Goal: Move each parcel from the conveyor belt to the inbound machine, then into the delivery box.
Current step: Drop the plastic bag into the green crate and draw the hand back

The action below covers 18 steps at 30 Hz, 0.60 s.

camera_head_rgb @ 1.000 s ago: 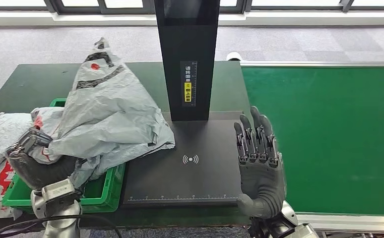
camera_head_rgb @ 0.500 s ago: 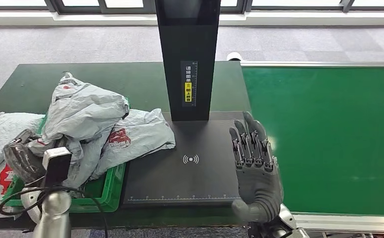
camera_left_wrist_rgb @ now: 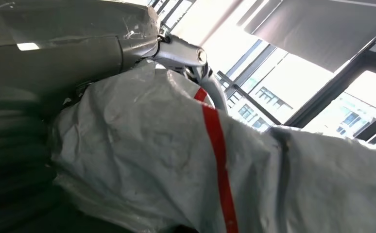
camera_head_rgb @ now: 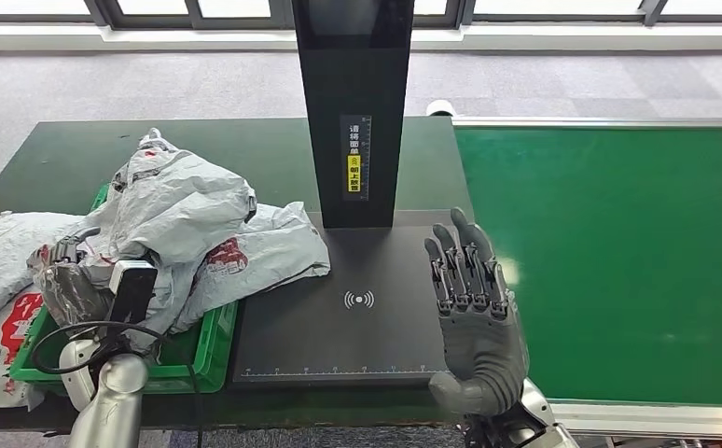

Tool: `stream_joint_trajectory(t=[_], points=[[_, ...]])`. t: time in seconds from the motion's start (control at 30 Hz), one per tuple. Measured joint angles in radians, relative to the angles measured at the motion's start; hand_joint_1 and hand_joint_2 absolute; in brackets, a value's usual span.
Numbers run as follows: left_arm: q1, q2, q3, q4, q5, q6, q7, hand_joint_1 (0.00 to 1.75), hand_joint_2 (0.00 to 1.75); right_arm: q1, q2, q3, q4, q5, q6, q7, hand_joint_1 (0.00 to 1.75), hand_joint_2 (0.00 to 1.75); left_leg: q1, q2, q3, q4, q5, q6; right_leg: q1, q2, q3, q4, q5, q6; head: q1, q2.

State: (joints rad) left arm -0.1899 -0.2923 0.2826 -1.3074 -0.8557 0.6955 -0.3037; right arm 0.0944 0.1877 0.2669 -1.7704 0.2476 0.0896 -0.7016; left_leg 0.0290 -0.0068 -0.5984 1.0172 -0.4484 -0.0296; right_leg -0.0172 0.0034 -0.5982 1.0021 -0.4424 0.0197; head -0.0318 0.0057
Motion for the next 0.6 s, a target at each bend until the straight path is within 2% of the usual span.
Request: stream_joint_trajectory(t=[0.07, 0.2, 0.3, 0.4, 0.5, 0.6], points=[[0.002, 0.001, -0.004, -0.004, 0.026, 0.001, -0.020, 0.00, 0.00, 0.000, 0.002, -0.001, 0.000, 0.000, -0.001, 0.000, 0.00, 1.75, 0.000, 0.000, 0.000, 0.000, 0.000, 0.000, 0.000, 0.000, 0.000, 0.000, 0.000, 0.000, 0.000, 0.000], [0.032, -0.007, -0.006, -0.056, 0.197, 0.002, -0.157, 0.00, 0.00, -0.003, 0.002, -0.002, 0.000, -0.019, -0.009, 0.000, 0.00, 0.00, 0.000, 0.000, 0.000, 0.000, 0.001, 0.000, 0.000, 0.001, -0.001, 0.000, 0.001, -0.001, 0.000, 0.000], [0.072, -0.020, -0.008, -0.135, 0.396, 0.002, -0.280, 0.00, 0.00, -0.007, 0.002, -0.002, 0.000, -0.030, -0.036, 0.000, 0.00, 0.00, 0.000, 0.001, -0.001, 0.000, 0.000, 0.000, 0.000, 0.001, -0.001, 0.000, 0.001, -0.001, 0.000, 0.000], [0.134, -0.036, -0.012, -0.273, 0.601, 0.002, -0.373, 0.00, 0.00, -0.011, 0.002, -0.002, 0.000, -0.035, -0.053, 0.000, 0.00, 0.00, 0.000, 0.001, -0.001, 0.000, -0.001, -0.001, 0.000, 0.003, -0.002, 0.000, 0.000, -0.001, 0.000, 0.000], [0.184, -0.049, -0.029, -0.437, 0.709, 0.002, -0.398, 0.00, 0.00, -0.020, 0.002, -0.002, 0.000, -0.033, -0.056, 0.000, 0.00, 0.00, 0.000, 0.001, -0.002, 0.000, -0.002, -0.001, 0.000, 0.002, -0.002, 0.000, -0.002, 0.000, 0.000, 0.000], [0.219, -0.055, -0.044, -0.541, 0.728, 0.002, -0.400, 0.00, 0.00, -0.027, 0.002, -0.002, 0.000, -0.030, -0.060, 0.000, 0.00, 0.00, 0.000, 0.001, -0.002, 0.000, -0.003, -0.001, 0.000, 0.001, -0.002, 0.000, -0.003, -0.001, 0.000, 0.000]])
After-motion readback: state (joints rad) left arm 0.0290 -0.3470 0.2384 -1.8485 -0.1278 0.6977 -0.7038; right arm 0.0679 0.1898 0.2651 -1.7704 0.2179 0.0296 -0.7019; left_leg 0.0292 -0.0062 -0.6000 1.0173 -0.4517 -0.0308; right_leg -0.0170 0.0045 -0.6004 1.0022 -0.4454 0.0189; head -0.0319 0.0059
